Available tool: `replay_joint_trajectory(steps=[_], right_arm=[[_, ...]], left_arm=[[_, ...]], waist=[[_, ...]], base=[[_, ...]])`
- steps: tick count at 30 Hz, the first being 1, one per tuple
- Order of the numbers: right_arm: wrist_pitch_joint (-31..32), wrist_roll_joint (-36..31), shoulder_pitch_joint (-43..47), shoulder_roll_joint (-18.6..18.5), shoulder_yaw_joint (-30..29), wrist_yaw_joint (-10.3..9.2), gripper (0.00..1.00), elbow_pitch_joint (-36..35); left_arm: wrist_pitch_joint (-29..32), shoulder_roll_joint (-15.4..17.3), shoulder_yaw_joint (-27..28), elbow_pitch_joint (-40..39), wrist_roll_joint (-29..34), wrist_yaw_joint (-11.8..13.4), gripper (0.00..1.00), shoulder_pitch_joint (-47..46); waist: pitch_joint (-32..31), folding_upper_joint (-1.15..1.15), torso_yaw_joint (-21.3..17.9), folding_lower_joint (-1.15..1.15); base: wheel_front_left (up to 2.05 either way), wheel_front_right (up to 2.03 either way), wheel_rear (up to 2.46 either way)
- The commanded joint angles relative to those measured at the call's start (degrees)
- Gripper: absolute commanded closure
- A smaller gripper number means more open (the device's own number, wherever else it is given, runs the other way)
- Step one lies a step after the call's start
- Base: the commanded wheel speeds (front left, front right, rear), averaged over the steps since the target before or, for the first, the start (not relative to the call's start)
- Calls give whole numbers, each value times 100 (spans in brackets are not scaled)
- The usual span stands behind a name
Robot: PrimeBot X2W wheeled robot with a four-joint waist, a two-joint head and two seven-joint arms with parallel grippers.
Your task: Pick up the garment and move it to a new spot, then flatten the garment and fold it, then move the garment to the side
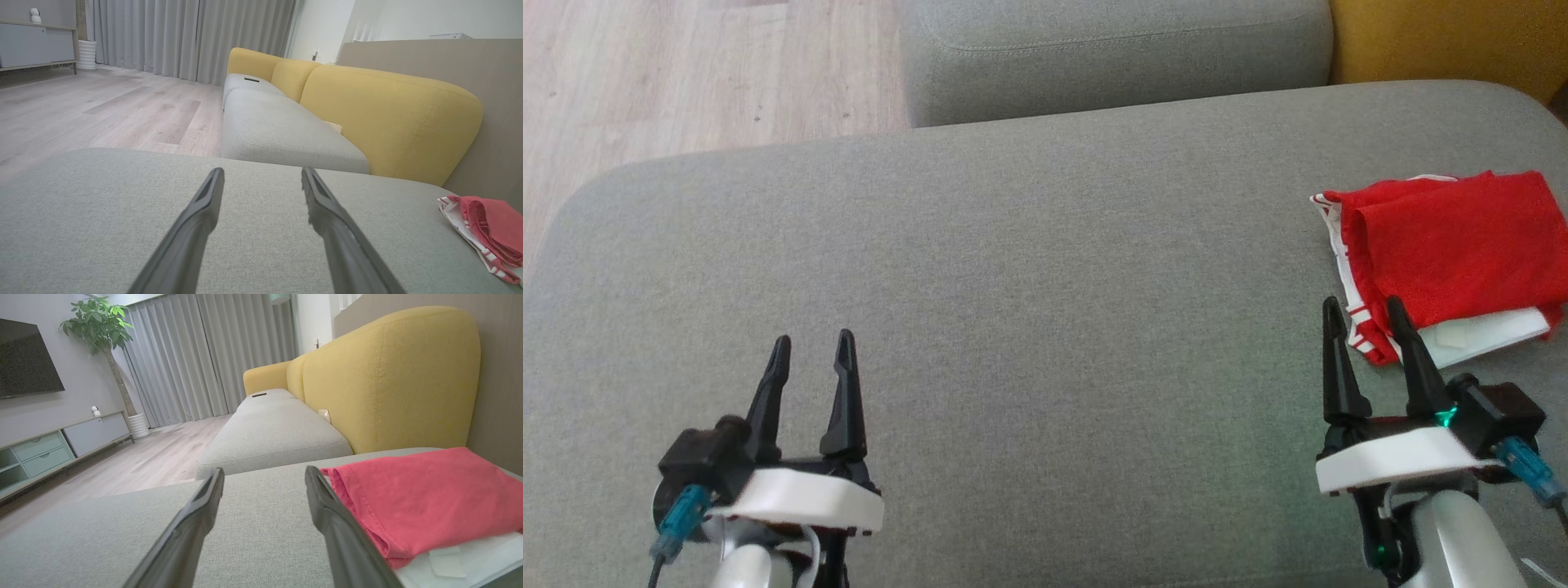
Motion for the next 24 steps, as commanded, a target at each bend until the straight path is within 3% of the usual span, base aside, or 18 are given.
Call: replay_joint_trajectory(steps=[1, 6, 7, 12, 24], right_arm=[[-76, 47, -186, -14, 156, -5, 0, -187], [-76, 94, -185, -14, 183, -5, 0, -187], [-13, 48, 0, 0, 27, 0, 100, 1], [21, 103, 187, 13, 26, 0, 100, 384], [225, 946, 156, -1, -46, -1, 100, 331]], left_arm=[[-29, 28, 209, -172, -30, 6, 0, -198], [-29, 28, 227, -144, -8, 67, 0, -200], [0, 0, 16, 26, 1, 31, 100, 0], [16, -15, 0, 434, -43, 19, 100, 160], [205, 20, 118, 484, -871, -73, 100, 69]], waist=[[-2, 0, -3, 0], [9, 0, -14, 0], [8, 0, -14, 0], [8, 0, -12, 0], [4, 0, 16, 0]], base=[[0, 0, 0], [0, 0, 0], [0, 0, 0], [0, 0, 0], [0, 0, 0]])
